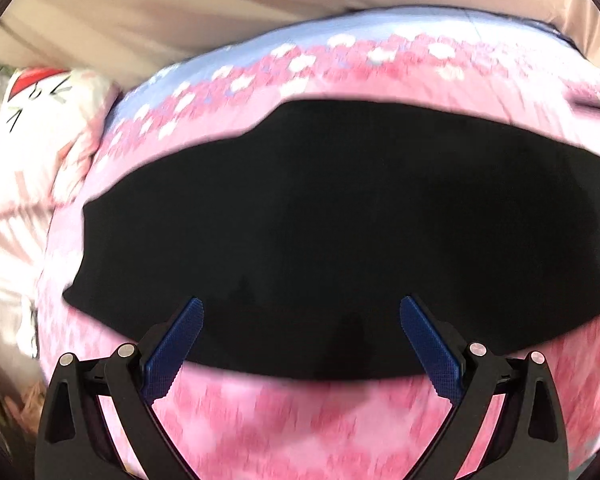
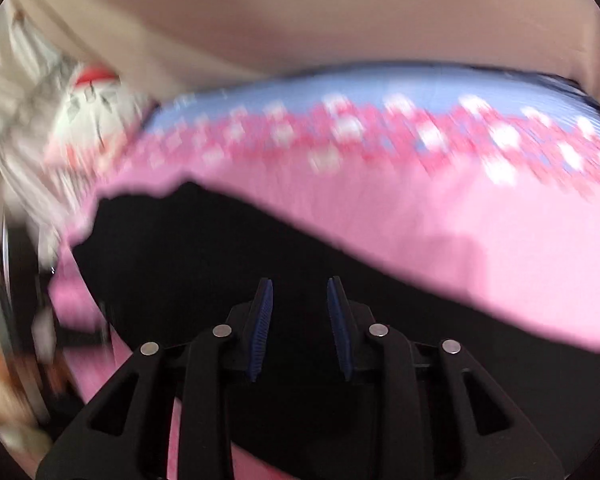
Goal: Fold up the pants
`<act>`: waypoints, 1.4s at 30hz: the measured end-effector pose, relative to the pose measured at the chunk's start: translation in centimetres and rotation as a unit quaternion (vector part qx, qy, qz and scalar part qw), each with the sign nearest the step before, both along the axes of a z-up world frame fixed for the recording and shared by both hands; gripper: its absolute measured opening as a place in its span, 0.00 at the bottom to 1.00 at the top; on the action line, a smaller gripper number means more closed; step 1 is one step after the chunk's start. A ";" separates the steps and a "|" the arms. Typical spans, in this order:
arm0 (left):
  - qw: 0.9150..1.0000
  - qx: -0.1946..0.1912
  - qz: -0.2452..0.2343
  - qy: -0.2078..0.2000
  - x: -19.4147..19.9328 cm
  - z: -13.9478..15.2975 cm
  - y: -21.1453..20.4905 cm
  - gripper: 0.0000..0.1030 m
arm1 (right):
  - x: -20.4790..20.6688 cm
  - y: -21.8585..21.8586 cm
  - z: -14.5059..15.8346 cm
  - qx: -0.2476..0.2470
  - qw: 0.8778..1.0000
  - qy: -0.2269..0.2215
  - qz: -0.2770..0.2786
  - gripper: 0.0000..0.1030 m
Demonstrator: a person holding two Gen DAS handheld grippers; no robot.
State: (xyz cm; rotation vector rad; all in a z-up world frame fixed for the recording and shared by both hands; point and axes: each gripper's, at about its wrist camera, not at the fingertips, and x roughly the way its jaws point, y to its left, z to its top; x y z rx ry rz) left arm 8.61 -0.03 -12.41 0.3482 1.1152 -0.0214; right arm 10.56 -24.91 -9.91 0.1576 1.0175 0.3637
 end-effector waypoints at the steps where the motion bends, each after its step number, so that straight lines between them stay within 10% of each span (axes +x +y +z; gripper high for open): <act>1: 1.000 0.005 -0.002 -0.007 1.7 -0.3 -0.4 0.95 | -0.8 -0.8 -0.8 -0.011 1.000 0.006 -0.014 0.28; 5: 1.000 0.023 0.004 -0.005 7.8 -2.6 -0.5 0.95 | -1.5 -7.5 -4.3 -0.018 0.995 0.035 -0.092 0.21; 9: 1.000 0.006 0.024 0.005 10.5 -3.0 -0.5 0.95 | -3.5 -14.3 -1.1 0.006 0.982 0.017 -0.187 0.28; 13: 0.999 0.019 0.030 -0.018 8.7 -0.7 -1.5 0.95 | -11.0 -21.7 1.8 -0.038 0.953 -0.010 -0.299 0.80; 18: 1.000 -0.012 0.005 -0.018 3.4 1.9 -4.2 0.95 | -18.9 -30.1 -0.3 -0.011 0.926 0.031 -0.377 0.80; 31: 0.995 -0.003 -0.095 0.004 -6.5 3.8 -14.0 0.95 | -17.5 -31.5 -4.4 0.085 0.936 0.003 -0.342 0.66; 36: 0.996 -0.001 -0.090 0.009 -7.0 3.9 -13.8 0.95 | -18.0 -33.1 -5.6 0.163 0.921 -0.007 -0.353 0.28; 42: 0.997 -0.004 -0.077 0.018 -7.0 3.8 -12.7 0.95 | -16.8 -31.2 -5.8 0.161 0.927 -0.010 -0.338 0.31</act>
